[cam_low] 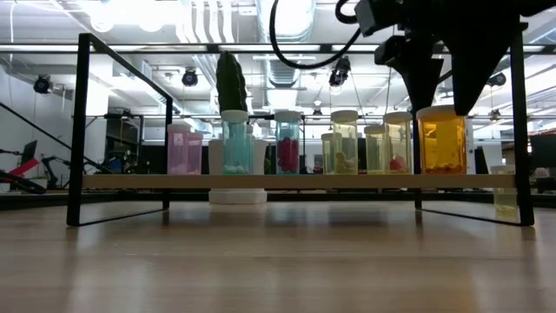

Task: Pick and place medicine bottles onto shelf by color
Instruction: Adjust the pink pill bottle on the shelf

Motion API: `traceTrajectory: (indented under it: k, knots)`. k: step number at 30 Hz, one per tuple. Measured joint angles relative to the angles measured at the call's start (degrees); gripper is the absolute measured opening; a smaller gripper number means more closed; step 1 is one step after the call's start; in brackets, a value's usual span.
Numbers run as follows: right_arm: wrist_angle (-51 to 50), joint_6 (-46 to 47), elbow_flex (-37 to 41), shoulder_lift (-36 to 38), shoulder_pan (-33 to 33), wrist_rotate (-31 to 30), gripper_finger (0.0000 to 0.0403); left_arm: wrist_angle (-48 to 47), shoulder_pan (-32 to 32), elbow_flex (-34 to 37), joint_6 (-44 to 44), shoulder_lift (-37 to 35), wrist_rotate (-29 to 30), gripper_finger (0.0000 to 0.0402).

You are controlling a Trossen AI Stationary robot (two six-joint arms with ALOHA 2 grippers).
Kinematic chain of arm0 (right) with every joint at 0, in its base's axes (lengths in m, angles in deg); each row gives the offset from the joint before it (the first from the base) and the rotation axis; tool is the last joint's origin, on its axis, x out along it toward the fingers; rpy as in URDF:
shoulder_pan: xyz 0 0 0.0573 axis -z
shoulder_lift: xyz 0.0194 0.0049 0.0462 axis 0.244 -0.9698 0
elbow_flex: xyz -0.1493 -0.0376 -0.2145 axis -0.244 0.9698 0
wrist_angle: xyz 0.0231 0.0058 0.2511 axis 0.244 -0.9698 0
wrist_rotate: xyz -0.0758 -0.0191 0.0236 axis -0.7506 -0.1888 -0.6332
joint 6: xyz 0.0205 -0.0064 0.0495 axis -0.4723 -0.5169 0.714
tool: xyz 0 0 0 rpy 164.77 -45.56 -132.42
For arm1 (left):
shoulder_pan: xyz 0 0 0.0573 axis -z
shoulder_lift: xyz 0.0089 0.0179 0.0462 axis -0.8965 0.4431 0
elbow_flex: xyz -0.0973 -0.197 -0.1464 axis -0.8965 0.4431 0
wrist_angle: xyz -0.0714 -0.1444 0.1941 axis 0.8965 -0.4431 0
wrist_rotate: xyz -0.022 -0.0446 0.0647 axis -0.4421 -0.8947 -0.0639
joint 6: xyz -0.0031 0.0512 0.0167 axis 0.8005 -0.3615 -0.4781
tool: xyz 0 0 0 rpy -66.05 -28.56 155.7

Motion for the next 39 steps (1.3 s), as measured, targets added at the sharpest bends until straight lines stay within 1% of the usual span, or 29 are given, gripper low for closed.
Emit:
traceTrajectory:
  k: [4,8,10,13,15,17,19,21,23,25,28,32,36,39]
  knots:
    - [-1.23,0.69,-2.07,0.09,-0.02,-0.02,0.0292,-0.04,0.0,0.0,0.31,0.0,-0.01,0.0197]
    - [-4.04,3.19,-5.36,0.36,-0.15,-0.05,0.0281,-0.07,-0.02,0.0,0.54,0.1,0.0,0.0197]
    - [-4.4,4.46,-6.82,0.99,-0.62,-1.15,0.0275,-0.03,0.0,0.0,1.74,0.68,-0.01,0.0197]
    - [-4.04,5.33,-8.65,2.62,-2.68,-6.47,0.0266,-0.02,-0.03,0.0,3.86,1.85,0.01,0.0197]
    - [-3.63,5.42,-9.47,4.11,-4.7,-11.84,0.0259,-1.12,-0.09,-0.71,5.34,3.02,0.14,0.0197]
    - [-1.68,5.52,-9.62,6.22,-6.87,-18.28,0.0254,-4.46,-0.12,-2.43,7.81,3.93,0.24,0.0196]
    - [2.73,4.84,-8.69,9.03,-9.05,-23.88,0.025,-11.86,-0.21,-5.87,11.17,4.34,0.27,0.0196]
    - [8.81,1.82,-6.61,12.12,-11.03,-27.89,0.0247,-23.32,-0.47,-10.43,16.01,5.11,0.3,0.0196]
    - [16.89,-2.46,-3.55,15.41,-12.42,-30.38,0.0245,-35.0,-0.77,-15.2,20.96,6.66,0.32,0.0196]
    - [25.37,-7.88,0.48,18.82,-13.0,-30.73,0.0244,-45.53,-1.15,-19.95,25.02,8.9,0.32,0.0196]
    - [38.45,-15.47,8.4,24.36,-13.02,-30.9,0.0244,-57.35,-2.22,-26.13,29.92,13.65,0.28,0.0196]
    - [54.09,-22.61,20.31,31.84,-13.03,-30.9,0.0242,-69.77,-3.42,-32.94,30.6,21.41,-0.72,0.0196]
    - [63.6,-25.07,29.3,38.22,-13.62,-30.61,0.0242,-83.49,-5.36,-41.5,30.6,27.78,-3.23,0.0196]
    - [67.49,-25.23,33.89,41.72,-13.66,-30.62,0.024,-89.42,-8.14,-45.69,30.18,31.68,-3.98,0.0196]
